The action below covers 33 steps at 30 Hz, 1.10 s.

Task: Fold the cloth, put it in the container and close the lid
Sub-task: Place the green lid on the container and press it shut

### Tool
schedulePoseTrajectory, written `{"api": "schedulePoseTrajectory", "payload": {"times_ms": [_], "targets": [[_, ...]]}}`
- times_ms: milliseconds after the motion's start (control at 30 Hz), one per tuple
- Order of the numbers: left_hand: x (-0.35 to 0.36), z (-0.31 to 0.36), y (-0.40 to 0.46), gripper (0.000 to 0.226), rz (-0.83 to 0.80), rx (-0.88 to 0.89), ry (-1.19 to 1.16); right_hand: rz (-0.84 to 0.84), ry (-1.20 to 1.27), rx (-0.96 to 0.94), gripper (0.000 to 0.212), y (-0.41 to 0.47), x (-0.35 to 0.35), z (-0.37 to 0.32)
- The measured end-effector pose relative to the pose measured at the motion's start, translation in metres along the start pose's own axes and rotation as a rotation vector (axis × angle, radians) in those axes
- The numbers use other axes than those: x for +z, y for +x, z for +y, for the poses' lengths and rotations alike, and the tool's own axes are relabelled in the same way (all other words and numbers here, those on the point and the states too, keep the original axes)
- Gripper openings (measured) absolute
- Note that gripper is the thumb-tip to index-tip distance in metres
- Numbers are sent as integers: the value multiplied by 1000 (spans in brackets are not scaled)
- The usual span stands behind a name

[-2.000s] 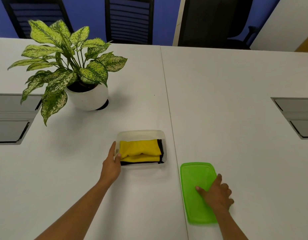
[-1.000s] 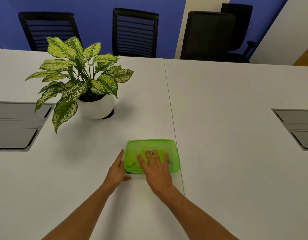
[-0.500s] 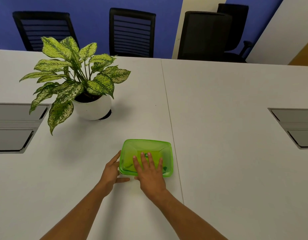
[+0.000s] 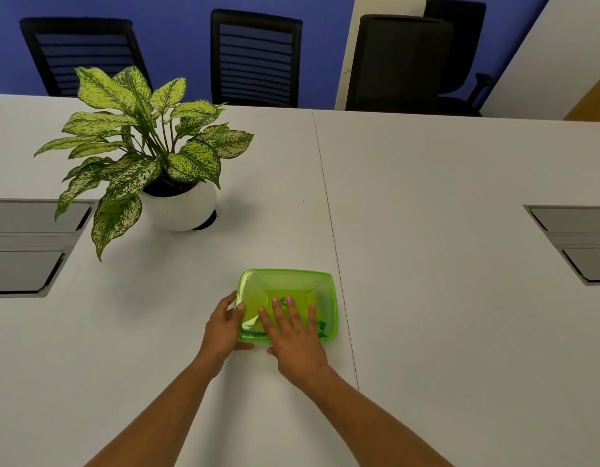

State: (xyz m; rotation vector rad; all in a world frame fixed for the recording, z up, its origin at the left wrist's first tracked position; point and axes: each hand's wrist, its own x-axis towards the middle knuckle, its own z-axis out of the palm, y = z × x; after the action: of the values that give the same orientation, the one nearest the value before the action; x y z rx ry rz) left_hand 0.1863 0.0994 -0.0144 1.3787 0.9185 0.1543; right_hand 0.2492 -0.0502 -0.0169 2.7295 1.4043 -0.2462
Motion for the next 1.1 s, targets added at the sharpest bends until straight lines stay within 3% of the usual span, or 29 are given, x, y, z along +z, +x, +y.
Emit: {"api": "schedulePoseTrajectory", "payload": {"times_ms": [433,667,767,833,933,1100], "targets": [[1,0,5,33,30,-18,39,59,12,-113,98,-1,2,12],[2,-4,6,34,67,-40,16,30,160,-159,82,1,0,22],[2,-5,6,32,83,-47,16,105,297,-46,71,0,-4,32],[2,-4,6,33,85,-44,28,185,330,188,64,-4,-1,43],[2,-5,7,35,77,-41,49,176,500,474,59,-8,7,56],[0,-7,6,28,119,-20,102,252,661,415,60,-3,12,56]]}}
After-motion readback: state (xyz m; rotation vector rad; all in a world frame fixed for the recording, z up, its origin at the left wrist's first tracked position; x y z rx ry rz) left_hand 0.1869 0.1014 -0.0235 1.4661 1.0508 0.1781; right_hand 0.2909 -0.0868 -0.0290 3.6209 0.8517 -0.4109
